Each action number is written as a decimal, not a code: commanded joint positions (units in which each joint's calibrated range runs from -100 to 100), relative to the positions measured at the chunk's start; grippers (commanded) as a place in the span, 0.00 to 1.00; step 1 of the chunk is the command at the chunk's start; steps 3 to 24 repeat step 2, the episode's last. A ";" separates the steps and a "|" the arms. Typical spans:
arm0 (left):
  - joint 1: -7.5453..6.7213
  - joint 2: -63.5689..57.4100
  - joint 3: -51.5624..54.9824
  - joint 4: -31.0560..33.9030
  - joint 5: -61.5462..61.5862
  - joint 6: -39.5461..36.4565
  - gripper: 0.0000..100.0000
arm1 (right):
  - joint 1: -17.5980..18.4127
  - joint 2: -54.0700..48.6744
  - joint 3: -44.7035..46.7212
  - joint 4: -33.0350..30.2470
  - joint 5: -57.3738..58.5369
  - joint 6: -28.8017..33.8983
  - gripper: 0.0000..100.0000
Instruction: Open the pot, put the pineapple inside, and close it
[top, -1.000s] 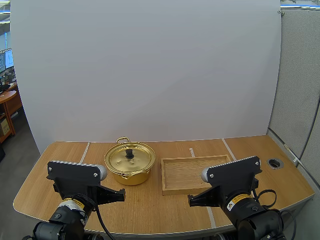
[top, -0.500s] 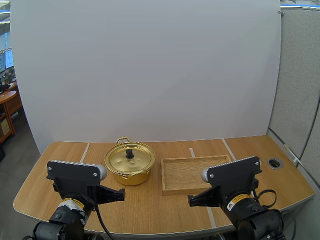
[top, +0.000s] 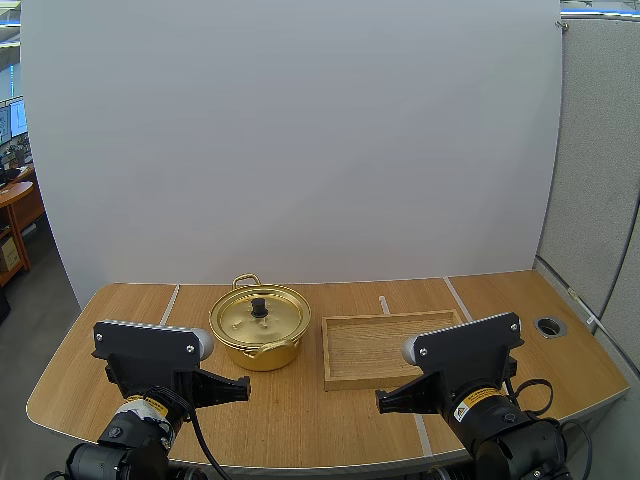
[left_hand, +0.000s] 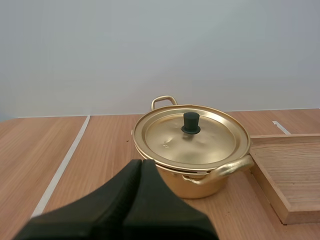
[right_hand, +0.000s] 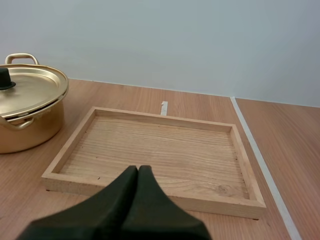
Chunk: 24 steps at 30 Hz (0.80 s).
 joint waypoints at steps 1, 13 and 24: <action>0.17 -0.21 0.14 0.36 -1.62 -0.70 0.00 | -0.22 -0.35 0.13 -0.32 -0.22 -0.32 0.00; 0.17 -0.21 0.14 0.36 -1.62 -0.70 0.00 | -0.22 -0.35 0.13 -0.32 -0.22 -0.32 0.00; 0.17 -0.21 0.14 0.36 -1.62 -0.70 0.00 | -0.22 -0.35 0.13 -0.32 -0.22 -0.32 0.00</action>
